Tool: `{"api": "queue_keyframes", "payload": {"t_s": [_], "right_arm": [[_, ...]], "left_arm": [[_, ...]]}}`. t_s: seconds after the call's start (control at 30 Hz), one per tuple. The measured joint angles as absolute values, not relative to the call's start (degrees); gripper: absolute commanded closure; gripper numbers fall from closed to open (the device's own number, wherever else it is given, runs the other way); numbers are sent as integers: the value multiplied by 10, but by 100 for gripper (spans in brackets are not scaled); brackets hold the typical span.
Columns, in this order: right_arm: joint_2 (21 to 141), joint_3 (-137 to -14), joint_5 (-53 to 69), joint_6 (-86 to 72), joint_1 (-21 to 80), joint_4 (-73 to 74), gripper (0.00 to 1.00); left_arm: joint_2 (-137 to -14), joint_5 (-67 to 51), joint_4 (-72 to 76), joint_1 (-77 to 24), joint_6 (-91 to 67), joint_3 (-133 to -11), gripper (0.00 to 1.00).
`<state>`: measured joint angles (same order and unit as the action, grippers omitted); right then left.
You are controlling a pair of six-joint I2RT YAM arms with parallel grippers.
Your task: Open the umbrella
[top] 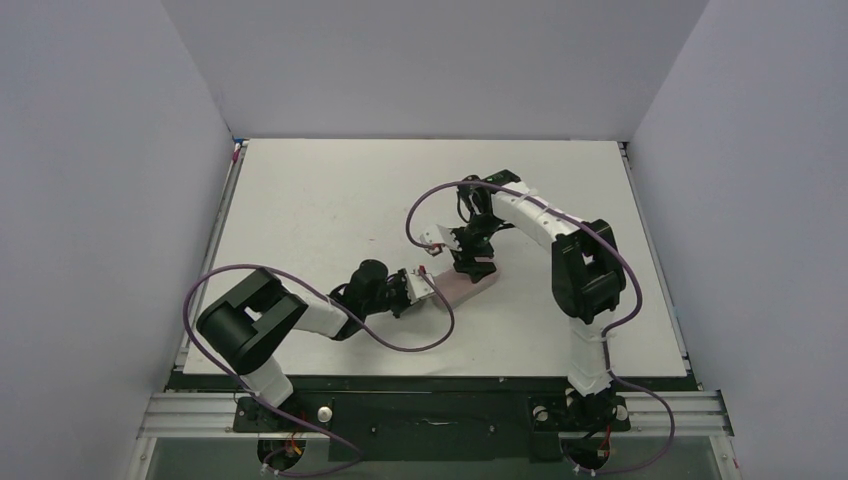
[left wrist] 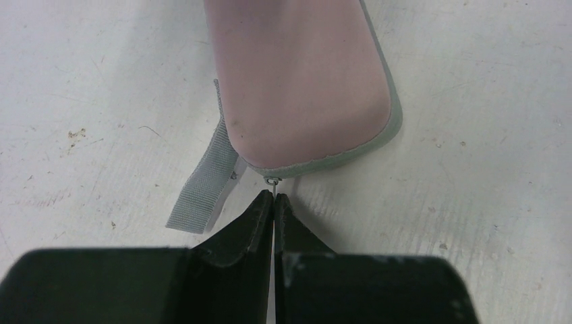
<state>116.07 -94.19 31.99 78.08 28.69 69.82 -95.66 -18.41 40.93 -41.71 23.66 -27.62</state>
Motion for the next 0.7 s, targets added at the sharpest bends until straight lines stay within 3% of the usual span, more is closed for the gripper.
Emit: {"api": "queue_keyframes", "payload": {"t_s": [0.7], "right_arm": [[1146,-905,256,518,312,601,46]], "left_arm": [[-929,-147,418,-488,170,-249,100]]}}
